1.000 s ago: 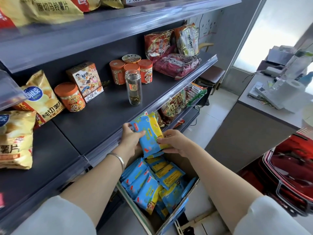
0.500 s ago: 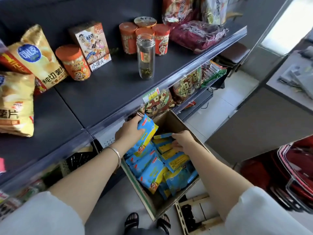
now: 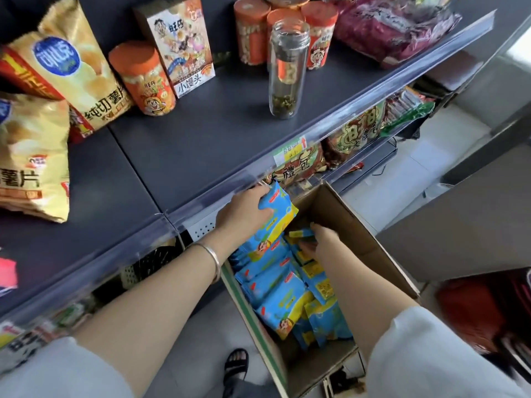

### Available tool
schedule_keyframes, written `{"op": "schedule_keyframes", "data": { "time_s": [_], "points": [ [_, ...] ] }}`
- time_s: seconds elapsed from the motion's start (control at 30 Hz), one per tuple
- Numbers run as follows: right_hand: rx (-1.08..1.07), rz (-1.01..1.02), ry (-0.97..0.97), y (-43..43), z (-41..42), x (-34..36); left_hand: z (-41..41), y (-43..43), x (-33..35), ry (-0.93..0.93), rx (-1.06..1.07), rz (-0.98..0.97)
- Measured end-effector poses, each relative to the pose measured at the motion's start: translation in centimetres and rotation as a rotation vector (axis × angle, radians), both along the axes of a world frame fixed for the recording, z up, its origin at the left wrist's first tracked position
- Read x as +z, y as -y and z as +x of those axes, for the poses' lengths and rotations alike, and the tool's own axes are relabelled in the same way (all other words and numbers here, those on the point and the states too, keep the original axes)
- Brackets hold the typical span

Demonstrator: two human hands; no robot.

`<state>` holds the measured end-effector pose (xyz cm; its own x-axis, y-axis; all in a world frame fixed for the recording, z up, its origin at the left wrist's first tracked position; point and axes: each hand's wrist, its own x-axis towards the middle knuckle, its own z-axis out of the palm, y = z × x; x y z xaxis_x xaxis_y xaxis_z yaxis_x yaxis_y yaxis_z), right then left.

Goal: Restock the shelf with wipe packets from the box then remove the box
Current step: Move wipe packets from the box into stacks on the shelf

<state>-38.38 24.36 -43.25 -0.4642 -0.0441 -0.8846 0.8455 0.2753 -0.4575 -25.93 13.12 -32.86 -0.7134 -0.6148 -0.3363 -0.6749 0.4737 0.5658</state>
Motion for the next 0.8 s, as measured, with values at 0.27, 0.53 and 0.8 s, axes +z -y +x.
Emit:
{"op": "schedule_keyframes", "data": {
  "time_s": [0.27, 0.53, 0.8],
  "points": [
    [0.093, 0.056, -0.025, -1.1, 0.3, 3.0, -0.3, 0.7, 1.7, 0.018, -0.066, 0.003],
    [0.372, 0.161, -0.353, -3.4, 1.7, 9.2, -0.2, 0.8, 5.7, 0.024, -0.115, -0.126],
    [0.651, 0.4, -1.049, -5.3, 4.5, 17.4, -0.1, 0.4, 8.3, -0.167, 0.025, -0.006]
  ]
}}
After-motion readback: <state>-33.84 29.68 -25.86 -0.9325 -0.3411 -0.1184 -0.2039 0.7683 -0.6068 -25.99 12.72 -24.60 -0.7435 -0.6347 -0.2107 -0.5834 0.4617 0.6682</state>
